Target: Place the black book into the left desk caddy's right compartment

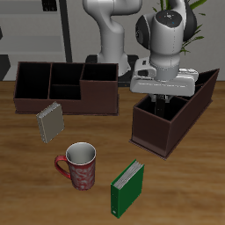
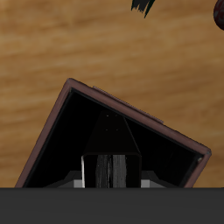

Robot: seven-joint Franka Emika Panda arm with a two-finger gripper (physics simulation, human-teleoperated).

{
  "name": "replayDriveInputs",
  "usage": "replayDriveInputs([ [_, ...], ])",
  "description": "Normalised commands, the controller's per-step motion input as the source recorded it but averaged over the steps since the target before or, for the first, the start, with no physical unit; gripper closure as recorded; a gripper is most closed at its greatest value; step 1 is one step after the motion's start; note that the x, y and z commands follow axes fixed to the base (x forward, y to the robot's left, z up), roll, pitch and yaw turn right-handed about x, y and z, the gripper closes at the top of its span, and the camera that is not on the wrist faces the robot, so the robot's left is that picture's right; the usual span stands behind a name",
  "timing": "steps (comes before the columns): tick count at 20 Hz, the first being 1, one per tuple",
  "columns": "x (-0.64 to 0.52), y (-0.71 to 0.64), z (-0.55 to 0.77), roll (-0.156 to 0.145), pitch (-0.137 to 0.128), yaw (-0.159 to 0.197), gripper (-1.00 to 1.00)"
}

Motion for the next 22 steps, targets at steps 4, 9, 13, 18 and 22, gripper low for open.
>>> replayDriveInputs([
  [4,0.11,0.02,-0.27,0.000,0.033,0.007,1.00],
  [9,0.06,-0.04,-0.18,-0.027,0.041,-0.009,-1.00],
  [13,-0.01,-0.06,0.04,-0.010,0.004,-0.018,-1.00],
  [18,-0.03,-0.02,0.11,-0.002,-0.011,-0.005,-1.00],
  [22,-0.14,0.11,0.05,0.053,-0.019,0.006,-1.00],
])
